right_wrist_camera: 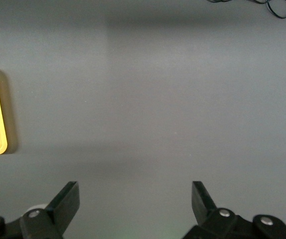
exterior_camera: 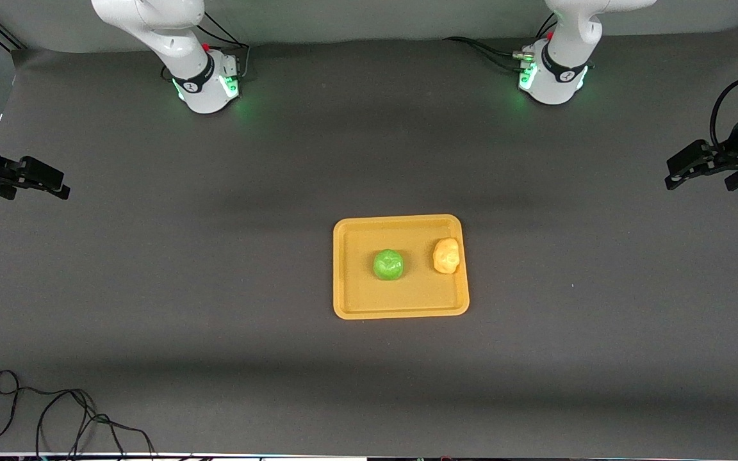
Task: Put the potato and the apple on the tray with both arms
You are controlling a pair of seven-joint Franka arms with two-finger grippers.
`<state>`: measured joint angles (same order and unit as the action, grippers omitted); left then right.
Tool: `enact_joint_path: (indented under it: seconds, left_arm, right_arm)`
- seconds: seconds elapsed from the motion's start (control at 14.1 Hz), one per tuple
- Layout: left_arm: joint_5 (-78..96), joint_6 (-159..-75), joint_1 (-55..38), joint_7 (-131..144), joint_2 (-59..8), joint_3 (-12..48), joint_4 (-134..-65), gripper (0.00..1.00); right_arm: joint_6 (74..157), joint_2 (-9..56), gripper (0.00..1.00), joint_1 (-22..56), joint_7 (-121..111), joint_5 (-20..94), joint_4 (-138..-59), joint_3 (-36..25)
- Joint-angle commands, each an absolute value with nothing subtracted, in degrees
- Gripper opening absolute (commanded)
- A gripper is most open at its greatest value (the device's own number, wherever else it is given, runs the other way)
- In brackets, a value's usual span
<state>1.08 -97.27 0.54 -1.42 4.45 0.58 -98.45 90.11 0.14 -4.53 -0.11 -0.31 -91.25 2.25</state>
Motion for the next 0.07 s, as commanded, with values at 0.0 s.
enact_joint_path:
  seconds: [0.0]
  left_arm:
    - [1.6, -96.2, 0.1, -2.3, 4.7, 0.3, -97.8, 1.0]
  right_arm:
    - [91.0, -0.4, 1.0, -3.8, -1.6, -1.0, -91.8, 1.7]
